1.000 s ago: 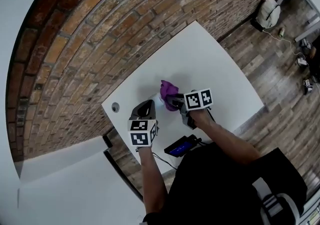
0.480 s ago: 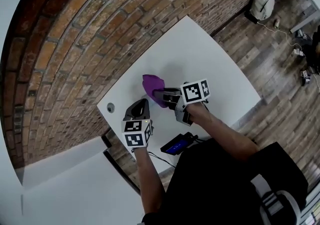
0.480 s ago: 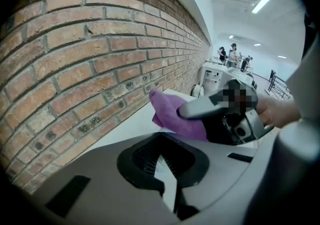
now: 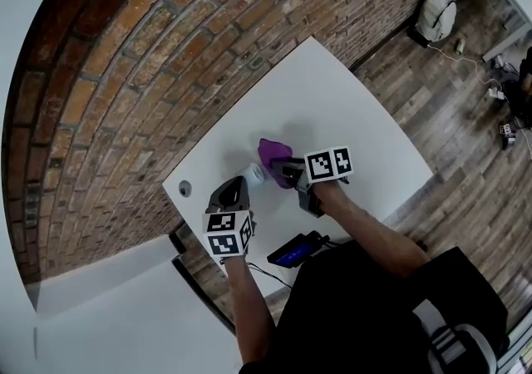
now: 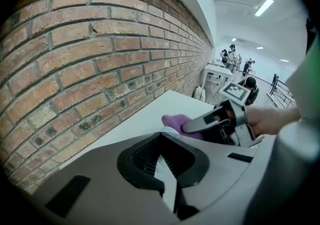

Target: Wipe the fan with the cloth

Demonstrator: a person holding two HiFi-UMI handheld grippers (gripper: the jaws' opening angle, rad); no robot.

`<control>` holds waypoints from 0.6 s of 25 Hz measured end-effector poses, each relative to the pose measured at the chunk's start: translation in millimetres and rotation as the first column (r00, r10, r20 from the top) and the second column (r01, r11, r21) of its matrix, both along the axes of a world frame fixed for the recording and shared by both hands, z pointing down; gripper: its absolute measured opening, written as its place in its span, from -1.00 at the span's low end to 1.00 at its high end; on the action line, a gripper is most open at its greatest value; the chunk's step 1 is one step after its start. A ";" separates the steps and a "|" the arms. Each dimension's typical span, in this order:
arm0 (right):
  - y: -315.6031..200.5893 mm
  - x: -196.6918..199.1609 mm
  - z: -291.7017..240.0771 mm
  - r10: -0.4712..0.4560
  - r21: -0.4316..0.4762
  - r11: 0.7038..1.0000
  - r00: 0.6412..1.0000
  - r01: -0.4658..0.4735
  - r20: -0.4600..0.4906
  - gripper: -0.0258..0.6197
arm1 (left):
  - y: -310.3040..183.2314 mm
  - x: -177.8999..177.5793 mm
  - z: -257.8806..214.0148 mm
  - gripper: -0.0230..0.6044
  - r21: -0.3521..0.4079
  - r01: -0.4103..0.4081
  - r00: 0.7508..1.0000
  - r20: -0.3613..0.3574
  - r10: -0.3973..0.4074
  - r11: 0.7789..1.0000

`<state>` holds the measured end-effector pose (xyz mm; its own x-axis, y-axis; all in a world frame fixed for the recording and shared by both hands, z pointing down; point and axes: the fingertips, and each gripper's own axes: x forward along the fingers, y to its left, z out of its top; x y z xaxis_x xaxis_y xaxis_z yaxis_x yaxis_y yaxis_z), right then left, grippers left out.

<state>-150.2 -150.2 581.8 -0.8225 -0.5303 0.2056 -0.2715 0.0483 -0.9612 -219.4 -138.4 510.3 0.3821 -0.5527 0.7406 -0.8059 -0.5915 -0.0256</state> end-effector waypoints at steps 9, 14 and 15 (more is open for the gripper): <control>7.9 -28.0 -40.1 -0.038 0.099 0.995 0.988 0.024 0.147 -0.73 | 2.6 -1.9 0.3 -0.93 0.004 0.018 1.000 0.003 -0.018 1.000; 16.9 -26.3 43.0 -0.104 -0.054 0.993 0.994 0.102 -0.042 -0.73 | -0.4 0.9 -1.1 -0.93 0.011 0.022 1.000 -0.004 -0.022 1.000; 19.7 -23.1 54.8 -0.112 -0.085 0.991 0.992 0.107 -0.062 -0.73 | -1.0 1.2 -1.2 -0.93 0.012 0.024 1.000 -0.007 -0.024 1.000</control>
<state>-173.3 -130.5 636.6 -0.8578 -0.4171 0.3002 -0.3319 0.0036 -0.9433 -218.2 -139.5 509.1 0.3737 -0.5703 0.7315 -0.8200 -0.5718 -0.0269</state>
